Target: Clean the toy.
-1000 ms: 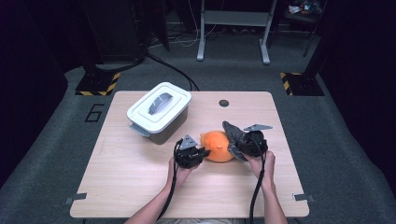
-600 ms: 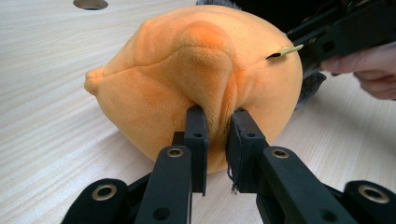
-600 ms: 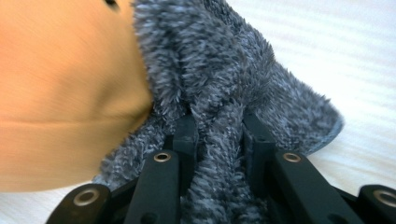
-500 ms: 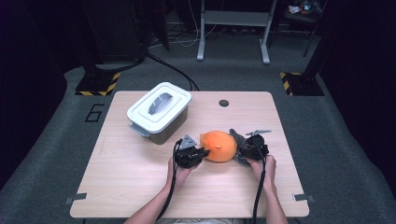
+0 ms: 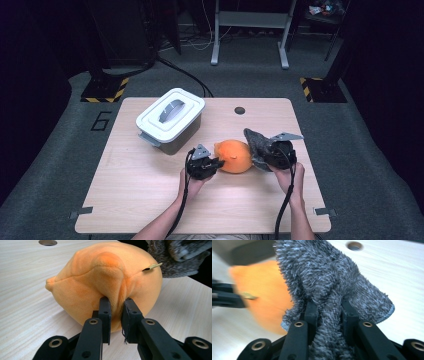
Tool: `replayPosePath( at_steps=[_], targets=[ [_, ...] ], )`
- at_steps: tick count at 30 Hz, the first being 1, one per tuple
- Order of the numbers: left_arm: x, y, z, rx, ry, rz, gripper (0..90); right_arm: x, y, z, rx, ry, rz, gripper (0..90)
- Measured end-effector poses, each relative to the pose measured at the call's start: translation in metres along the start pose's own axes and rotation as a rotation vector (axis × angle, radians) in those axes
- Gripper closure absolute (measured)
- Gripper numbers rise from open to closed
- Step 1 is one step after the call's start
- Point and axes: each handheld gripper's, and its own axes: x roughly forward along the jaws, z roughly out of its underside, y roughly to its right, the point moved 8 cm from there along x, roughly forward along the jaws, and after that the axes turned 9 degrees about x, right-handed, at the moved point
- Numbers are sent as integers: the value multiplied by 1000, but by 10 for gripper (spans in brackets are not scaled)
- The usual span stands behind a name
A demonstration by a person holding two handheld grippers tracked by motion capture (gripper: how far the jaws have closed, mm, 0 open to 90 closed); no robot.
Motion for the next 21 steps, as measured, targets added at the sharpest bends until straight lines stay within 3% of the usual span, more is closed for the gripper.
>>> replayPosePath(
  at_steps=[3,8,13,14,19,20,21],
  targets=[
    [0,-2,0,4,4,-4,786,6,-18,-2,-32,-31,-56,716],
    [1,-4,-1,25,11,-10,746,28,-21,2,-57,-70,-27,717],
    [-1,-1,-4,27,40,27,529,31,-15,-1,-28,-75,-17,717],
    [-1,0,-5,38,40,29,501,32,-14,-1,-45,-74,-21,717],
    [2,3,-4,145,22,-27,407,32,-14,-3,-4,-89,-24,716],
    [3,2,-4,183,17,-47,397,33,-12,-3,-33,-83,-31,716],
    [3,2,-4,183,17,-47,384,33,-12,-3,-33,-83,-31,716]
  ],
)
